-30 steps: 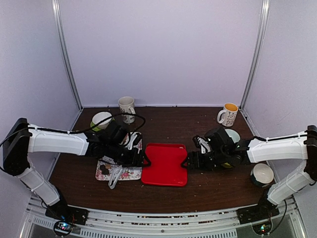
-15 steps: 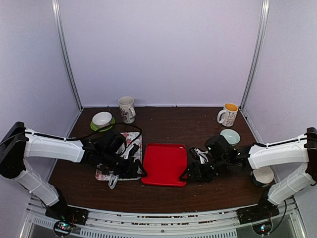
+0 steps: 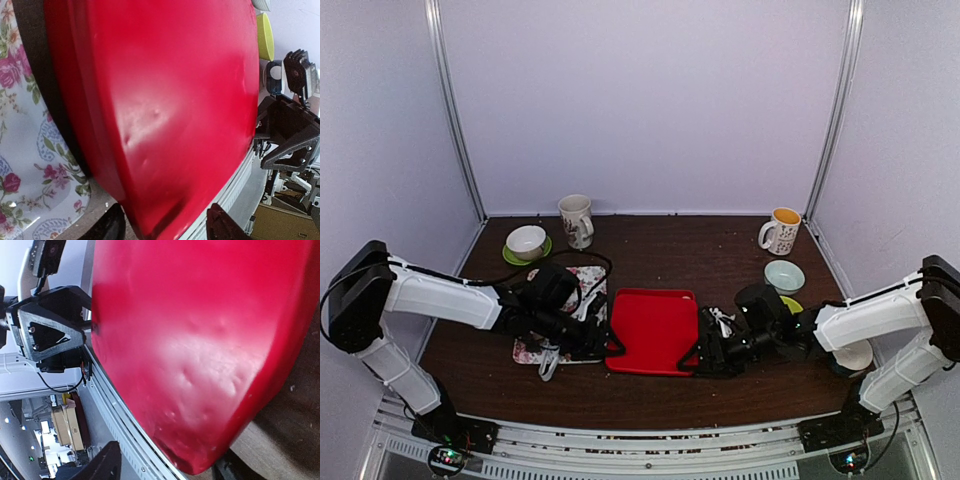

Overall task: Pack the chocolate
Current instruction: Pick up the box lid from the packing box.

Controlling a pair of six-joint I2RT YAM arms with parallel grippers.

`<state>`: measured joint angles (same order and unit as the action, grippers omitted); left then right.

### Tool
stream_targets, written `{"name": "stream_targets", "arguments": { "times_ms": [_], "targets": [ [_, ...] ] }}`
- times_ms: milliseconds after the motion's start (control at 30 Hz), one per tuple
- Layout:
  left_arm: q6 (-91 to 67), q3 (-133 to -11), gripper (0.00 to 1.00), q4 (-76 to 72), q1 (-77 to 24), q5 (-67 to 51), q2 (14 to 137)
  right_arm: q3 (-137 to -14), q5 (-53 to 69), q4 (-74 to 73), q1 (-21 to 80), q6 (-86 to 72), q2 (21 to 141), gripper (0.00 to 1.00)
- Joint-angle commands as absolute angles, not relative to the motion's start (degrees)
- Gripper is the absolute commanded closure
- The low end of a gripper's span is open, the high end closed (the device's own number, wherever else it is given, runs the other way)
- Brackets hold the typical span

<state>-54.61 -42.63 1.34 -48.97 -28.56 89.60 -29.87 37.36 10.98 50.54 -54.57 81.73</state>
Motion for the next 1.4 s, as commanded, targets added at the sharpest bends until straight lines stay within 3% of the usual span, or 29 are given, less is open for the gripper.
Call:
{"name": "stream_targets", "arguments": {
  "times_ms": [0, 233, 433, 700, 1033, 1367],
  "targets": [
    [-54.72, -42.52, 0.44, -2.66, -49.39, -29.97, 89.78, -28.76, 38.25, 19.23, 50.97, -56.45, 79.74, 0.44],
    [-54.46, -42.63, 0.52, -1.10, -49.39, -28.31, 89.25, -27.18, 38.16, 22.73, 50.90, -57.24, 77.23, 0.63],
    [-54.04, -42.71, 0.57, 0.43, -49.40, -26.07, 87.38, -29.08, 36.72, 21.24, 50.81, -57.22, 76.63, 0.65],
    [-51.30, -46.48, 0.60, 7.73, -49.39, -23.47, 85.16, -30.47, 35.01, 23.13, 50.84, -57.65, 75.81, 0.78],
    [-51.49, -49.04, 0.61, 9.29, -49.39, -20.46, 83.71, -29.69, 35.52, 28.57, 50.63, -57.83, 72.62, 0.81],
    [-53.02, -47.57, 0.59, -1.12, -49.31, -24.36, 82.35, -30.82, 33.78, 25.29, 48.87, -55.19, 74.95, 0.77]
  ]
}}
